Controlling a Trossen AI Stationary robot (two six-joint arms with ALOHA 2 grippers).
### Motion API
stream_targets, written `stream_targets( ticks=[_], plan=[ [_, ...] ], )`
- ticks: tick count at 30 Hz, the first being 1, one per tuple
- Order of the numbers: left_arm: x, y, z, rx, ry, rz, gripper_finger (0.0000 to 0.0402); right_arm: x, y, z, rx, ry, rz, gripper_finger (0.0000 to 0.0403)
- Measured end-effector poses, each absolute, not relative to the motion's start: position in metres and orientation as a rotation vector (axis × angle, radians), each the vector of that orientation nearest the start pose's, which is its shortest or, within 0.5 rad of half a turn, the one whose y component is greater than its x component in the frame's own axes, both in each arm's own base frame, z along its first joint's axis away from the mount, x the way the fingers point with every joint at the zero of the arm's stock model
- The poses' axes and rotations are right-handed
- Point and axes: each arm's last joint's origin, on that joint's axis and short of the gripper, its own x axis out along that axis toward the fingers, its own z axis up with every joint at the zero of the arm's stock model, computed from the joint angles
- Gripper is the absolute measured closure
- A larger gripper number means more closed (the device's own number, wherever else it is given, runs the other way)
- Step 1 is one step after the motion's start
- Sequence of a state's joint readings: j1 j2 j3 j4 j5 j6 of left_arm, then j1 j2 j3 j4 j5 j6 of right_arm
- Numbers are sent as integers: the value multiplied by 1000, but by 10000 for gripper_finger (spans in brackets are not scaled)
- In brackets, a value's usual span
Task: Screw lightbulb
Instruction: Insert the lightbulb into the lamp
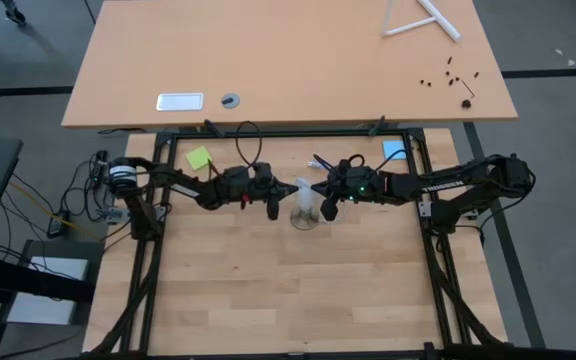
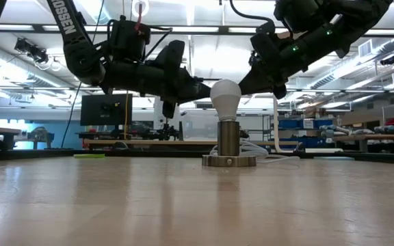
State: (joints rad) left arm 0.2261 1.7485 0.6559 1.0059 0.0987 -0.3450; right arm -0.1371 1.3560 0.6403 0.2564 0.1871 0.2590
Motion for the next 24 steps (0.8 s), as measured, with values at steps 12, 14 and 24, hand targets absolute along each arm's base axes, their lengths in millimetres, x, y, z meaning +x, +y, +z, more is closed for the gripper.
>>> stream_targets(
  ticks=[12, 14, 24],
  plan=[
    [323, 65, 166, -357, 62, 97, 401, 271, -40, 203, 220, 422, -366, 392],
    [323, 62, 166, -355, 64, 88, 401, 271, -38, 203, 211, 424, -355, 392],
    [325, 56, 166, -333, 67, 70, 401, 272, -33, 204, 189, 420, -367, 392]
  ],
)
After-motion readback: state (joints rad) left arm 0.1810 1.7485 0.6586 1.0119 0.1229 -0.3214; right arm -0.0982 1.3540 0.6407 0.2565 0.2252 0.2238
